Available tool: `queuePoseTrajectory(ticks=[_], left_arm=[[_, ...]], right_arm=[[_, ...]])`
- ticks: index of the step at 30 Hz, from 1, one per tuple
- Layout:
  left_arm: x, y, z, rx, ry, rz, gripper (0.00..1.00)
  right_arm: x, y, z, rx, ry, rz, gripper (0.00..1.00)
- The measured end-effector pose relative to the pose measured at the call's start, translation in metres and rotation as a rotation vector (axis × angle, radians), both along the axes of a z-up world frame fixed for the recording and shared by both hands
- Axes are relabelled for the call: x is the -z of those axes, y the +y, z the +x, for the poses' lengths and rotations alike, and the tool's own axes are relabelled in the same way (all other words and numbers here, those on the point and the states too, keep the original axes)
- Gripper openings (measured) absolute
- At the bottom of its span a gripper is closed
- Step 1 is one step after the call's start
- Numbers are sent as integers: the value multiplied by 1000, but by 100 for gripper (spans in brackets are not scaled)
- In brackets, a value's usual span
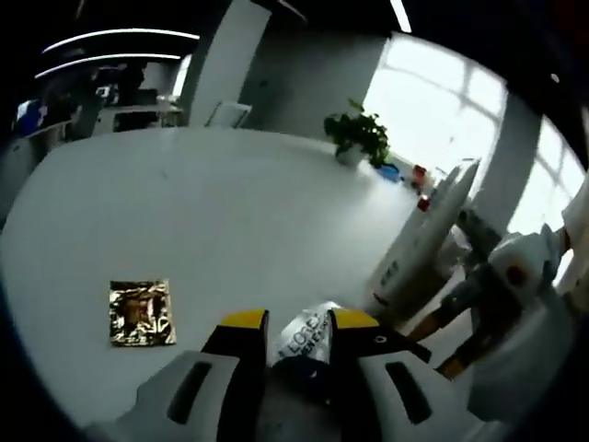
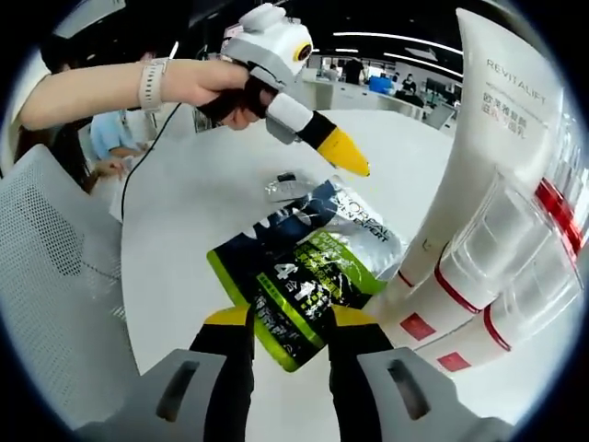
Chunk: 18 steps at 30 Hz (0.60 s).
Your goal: Arrange the skincare products in the storage area until every visible bottle or jar stands upright without overlapping.
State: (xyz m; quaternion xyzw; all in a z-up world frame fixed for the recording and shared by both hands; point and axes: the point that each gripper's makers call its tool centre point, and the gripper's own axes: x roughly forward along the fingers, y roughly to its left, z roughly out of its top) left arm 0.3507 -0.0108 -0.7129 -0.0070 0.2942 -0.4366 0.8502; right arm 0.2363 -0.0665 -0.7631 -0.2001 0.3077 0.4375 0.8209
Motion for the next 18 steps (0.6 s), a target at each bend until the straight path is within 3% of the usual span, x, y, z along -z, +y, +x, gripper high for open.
queuePoseTrajectory(ticks=[3, 5, 10, 18], left_arm=[[12, -2, -13, 41, 4, 92, 19], [27, 4, -18, 42, 45, 150, 18], [38, 7, -19, 33, 55, 139, 19], [40, 11, -16, 6, 66, 154, 18]], right_arm=[[0, 0, 0, 6, 0, 2, 32], [0, -1, 0, 4, -1, 2, 32], [0, -1, -1, 3, -2, 0, 32], [0, -1, -1, 4, 0, 1, 32]])
